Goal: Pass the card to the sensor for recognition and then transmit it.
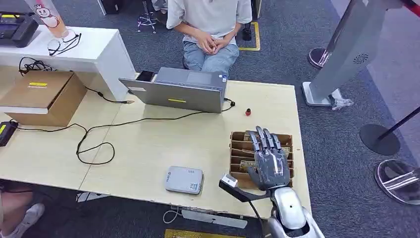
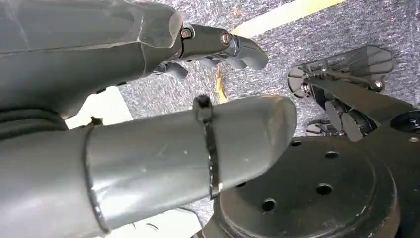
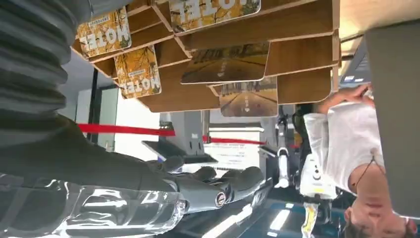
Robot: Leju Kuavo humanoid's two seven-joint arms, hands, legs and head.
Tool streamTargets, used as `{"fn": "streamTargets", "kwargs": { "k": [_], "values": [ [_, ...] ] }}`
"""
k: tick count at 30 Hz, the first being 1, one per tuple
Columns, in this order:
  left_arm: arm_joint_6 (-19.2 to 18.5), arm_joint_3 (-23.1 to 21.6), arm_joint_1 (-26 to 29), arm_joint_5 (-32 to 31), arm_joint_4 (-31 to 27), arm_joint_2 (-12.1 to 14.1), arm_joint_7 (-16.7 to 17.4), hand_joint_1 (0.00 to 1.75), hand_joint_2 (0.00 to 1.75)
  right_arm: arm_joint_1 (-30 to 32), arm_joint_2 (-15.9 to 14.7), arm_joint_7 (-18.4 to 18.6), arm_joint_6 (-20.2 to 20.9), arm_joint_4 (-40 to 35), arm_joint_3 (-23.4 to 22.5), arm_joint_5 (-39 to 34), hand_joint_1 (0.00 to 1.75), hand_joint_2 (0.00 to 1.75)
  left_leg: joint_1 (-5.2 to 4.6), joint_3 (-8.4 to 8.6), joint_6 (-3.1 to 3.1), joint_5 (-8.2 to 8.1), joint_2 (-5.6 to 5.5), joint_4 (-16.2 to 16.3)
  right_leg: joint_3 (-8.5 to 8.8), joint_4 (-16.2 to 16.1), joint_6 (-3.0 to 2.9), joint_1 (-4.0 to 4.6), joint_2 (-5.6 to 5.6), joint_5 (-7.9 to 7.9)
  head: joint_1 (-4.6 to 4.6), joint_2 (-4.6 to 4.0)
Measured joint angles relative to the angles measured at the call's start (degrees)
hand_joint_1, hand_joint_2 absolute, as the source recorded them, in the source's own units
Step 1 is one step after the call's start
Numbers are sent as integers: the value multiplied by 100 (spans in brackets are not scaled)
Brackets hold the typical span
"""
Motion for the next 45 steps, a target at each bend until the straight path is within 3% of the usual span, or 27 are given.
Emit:
{"fn": "streamTargets", "kwargs": {
  "k": [8,25,33,45],
  "values": [
    [-161,162,0,-13,-299,-138,-55,0,0,-58,-70,-63,596,-391,15,-181,0,175,0,-1,0,0,0,0,0,0,0,0,-1,0,0,0],
    [-218,280,-4,-31,-629,-291,-120,0,0,-117,-297,-149,850,-819,37,-535,0,175,0,-1,0,0,-1,0,0,0,0,-1,-1,0,0,0],
    [-313,380,-23,-48,-769,-363,-168,0,0,-258,-415,-39,1368,-859,149,-605,0,175,-1,-1,0,0,0,0,0,0,1,-1,-1,0,0,0],
    [-341,433,-28,-50,-881,-433,-177,0,0,-359,-509,-28,1558,-876,245,-647,0,175,-1,0,2,-2,0,0,0,0,1,-1,0,0,0,0]
  ]
}}
